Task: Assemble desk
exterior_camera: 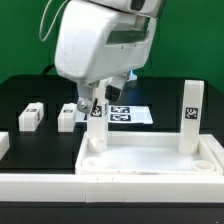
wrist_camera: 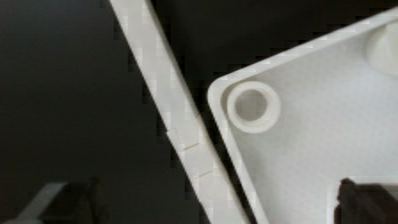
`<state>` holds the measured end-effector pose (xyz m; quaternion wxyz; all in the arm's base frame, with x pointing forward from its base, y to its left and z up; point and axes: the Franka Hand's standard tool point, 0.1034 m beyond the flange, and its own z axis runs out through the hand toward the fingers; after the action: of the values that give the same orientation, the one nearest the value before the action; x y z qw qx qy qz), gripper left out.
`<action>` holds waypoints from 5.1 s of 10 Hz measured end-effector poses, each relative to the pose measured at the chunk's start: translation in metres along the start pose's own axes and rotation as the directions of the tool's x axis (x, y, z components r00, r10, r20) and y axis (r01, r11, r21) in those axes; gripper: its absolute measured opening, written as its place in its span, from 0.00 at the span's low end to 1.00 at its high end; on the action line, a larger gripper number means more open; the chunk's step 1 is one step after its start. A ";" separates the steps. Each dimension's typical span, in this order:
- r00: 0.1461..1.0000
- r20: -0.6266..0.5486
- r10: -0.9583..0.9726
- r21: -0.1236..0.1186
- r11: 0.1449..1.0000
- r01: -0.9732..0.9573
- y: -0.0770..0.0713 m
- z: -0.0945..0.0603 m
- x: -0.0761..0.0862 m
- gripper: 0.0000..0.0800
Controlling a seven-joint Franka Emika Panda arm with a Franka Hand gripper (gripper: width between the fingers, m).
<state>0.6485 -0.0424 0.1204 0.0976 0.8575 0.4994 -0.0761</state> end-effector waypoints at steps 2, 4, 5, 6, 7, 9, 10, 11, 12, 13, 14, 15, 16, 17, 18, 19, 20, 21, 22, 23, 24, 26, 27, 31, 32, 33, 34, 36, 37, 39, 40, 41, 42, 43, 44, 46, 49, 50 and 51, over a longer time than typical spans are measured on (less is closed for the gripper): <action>0.990 0.000 0.145 0.001 0.990 -0.145 0.000 0.000 0.000 0.81; 0.964 -0.001 0.267 0.004 0.964 -0.267 0.000 0.000 -0.003 0.81; 0.946 -0.004 0.323 0.017 0.946 -0.323 0.001 -0.003 -0.019 0.81; 0.927 -0.003 0.376 0.033 0.926 -0.376 0.000 -0.007 -0.048 0.81; 0.898 0.007 0.439 0.059 0.897 -0.439 -0.003 -0.005 -0.084 0.81; 0.785 0.023 0.619 0.135 0.776 -0.616 -0.010 0.010 -0.143 0.81; 0.705 0.054 0.707 0.143 0.693 -0.706 -0.022 0.027 -0.167 0.81; 0.675 0.027 0.737 0.121 0.668 -0.734 -0.023 0.034 -0.165 0.81; 0.624 0.041 0.781 0.123 0.616 -0.779 -0.025 0.033 -0.161 0.81; 0.575 0.048 0.817 0.120 0.567 -0.815 -0.025 0.033 -0.161 0.81; 0.550 0.053 0.833 0.118 0.542 -0.832 -0.025 0.034 -0.160 0.81; 0.460 0.074 0.885 0.136 0.448 -0.884 -0.028 0.040 -0.163 0.81; 0.361 0.120 0.925 0.162 0.340 -0.926 -0.034 0.059 -0.176 0.81; 0.285 0.162 0.945 0.181 0.255 -0.950 -0.043 0.073 -0.187 0.81; 0.189 0.224 0.956 0.213 0.141 -0.967 -0.056 0.082 -0.192 0.81; 0.119 0.272 0.955 0.215 0.060 -0.975 -0.062 0.087 -0.192 0.81; 0.112 0.281 0.953 0.211 0.053 -0.976 -0.062 0.087 -0.190 0.81; 0.114 0.285 0.952 0.212 0.054 -0.976 -0.063 0.088 -0.190 0.81; 0.116 0.300 0.947 0.212 0.052 -0.976 -0.064 0.088 -0.191 0.81; 0.138 0.315 0.939 0.231 0.065 -0.971 -0.070 0.091 -0.191 0.81; 0.156 0.374 0.914 0.273 0.052 -0.961 -0.084 0.095 -0.194 0.81; 0.211 0.593 0.777 0.329 0.005 -0.944 -0.116 0.086 -0.200 0.81; 0.190 0.644 0.741 0.296 -0.012 -0.955 -0.117 0.079 -0.202 0.81; 0.190 0.805 0.562 0.205 0.036 -0.978 -0.125 0.082 -0.211 0.81; 0.184 0.818 0.545 0.201 0.029 -0.979 -0.130 0.090 -0.211 0.81; 0.183 0.827 0.532 0.208 0.014 -0.978 -0.139 0.093 -0.206 0.81; 0.180 0.829 0.530 0.216 -0.006 -0.976 -0.142 0.095 -0.203 0.81; 0.174 0.820 0.545 0.207 0.001 -0.978 -0.140 0.095 -0.196 0.81; 0.161 0.814 0.558 0.192 0.002 -0.981 -0.138 0.096 -0.192 0.81; 0.161 0.815 0.557 0.193 0.002 -0.981 -0.138 0.097 -0.193 0.81; 0.158 0.815 0.557 0.189 0.001 -0.982 -0.139 0.097 -0.192 0.81; 0.155 0.818 0.553 0.184 0.003 -0.983 -0.144 0.100 -0.186 0.81; 0.162 0.821 0.548 0.188 0.009 -0.982 -0.149 0.102 -0.182 0.81; 0.161 0.823 0.545 0.186 0.011 -0.983 -0.152 0.103 -0.178 0.81; 0.159 0.825 0.543 0.181 0.012 -0.983 -0.155 0.104 -0.175 0.81; 0.163 0.821 0.547 0.183 0.019 -0.983 -0.159 0.108 -0.167 0.81; 0.169 0.820 0.547 0.183 0.029 -0.983 -0.164 0.116 -0.161 0.81; 0.170 0.820 0.547 0.183 0.031 -0.983 -0.166 0.118 -0.160 0.81; 0.169 0.819 0.549 0.181 0.032 -0.983 -0.166 0.121 -0.160 0.81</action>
Offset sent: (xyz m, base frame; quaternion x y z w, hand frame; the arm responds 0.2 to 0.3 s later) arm 0.0000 0.0000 0.0000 0.0000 0.0000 0.1938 0.9810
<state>0.4211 -0.1261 0.0247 -0.0803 0.8720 -0.2239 -0.4278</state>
